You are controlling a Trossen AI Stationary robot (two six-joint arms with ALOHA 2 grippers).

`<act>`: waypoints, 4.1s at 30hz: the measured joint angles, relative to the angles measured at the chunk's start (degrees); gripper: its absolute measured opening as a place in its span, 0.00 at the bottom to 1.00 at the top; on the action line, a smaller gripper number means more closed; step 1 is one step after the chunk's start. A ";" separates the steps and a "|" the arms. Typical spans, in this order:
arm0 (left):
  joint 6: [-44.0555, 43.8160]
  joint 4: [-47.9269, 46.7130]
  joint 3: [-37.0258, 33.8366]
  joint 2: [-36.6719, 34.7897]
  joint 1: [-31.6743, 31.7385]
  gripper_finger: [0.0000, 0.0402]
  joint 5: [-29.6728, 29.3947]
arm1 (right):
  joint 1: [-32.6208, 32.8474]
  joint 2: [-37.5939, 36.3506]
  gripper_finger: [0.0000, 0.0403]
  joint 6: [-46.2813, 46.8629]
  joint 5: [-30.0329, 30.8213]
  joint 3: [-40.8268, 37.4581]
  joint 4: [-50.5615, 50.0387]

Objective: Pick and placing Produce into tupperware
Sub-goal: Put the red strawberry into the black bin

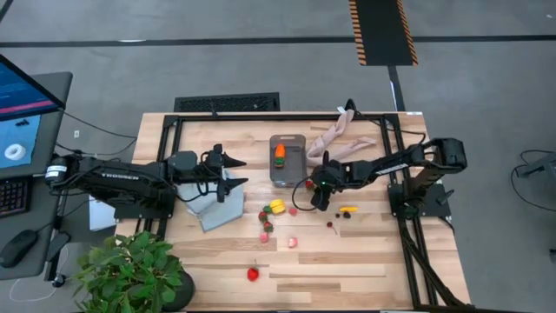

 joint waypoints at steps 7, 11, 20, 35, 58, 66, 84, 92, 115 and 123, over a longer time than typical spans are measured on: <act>-0.09 0.44 0.00 -0.01 0.00 0.66 -0.02 | 0.46 -0.60 0.36 8.89 -3.29 0.20 -3.44; -0.14 1.10 0.00 -0.01 0.00 0.66 -0.05 | 1.15 -0.38 0.42 14.84 -5.53 0.12 0.84; -0.47 1.21 0.00 -0.03 0.00 0.66 -0.07 | 1.53 -0.34 0.61 22.29 -7.26 0.69 1.52; -0.50 1.23 -0.02 -0.05 0.00 0.66 -0.10 | -1.46 -0.39 0.63 23.58 -4.24 0.73 3.74; -0.50 1.23 -0.04 -0.05 0.00 0.66 -0.11 | -1.28 -0.47 0.03 23.07 -4.21 0.82 1.90; -0.50 1.23 -0.07 -0.05 0.00 0.66 -0.11 | 2.06 -0.49 0.03 24.76 -3.59 0.82 -2.72; -0.52 1.23 -0.07 -0.07 0.02 0.66 -0.11 | 10.55 -4.45 0.02 26.00 4.58 5.64 -7.10; -0.55 1.21 -0.07 -0.07 0.00 0.66 -0.11 | 12.55 -7.53 0.02 24.26 10.75 11.95 -15.56; -1.86 1.17 -0.07 -0.07 0.00 0.66 -0.09 | 9.96 -8.87 0.42 23.04 9.47 13.93 -24.93; -1.90 1.16 -0.07 -0.07 0.00 0.66 -0.09 | 10.16 -8.84 0.66 23.22 9.83 7.34 -14.01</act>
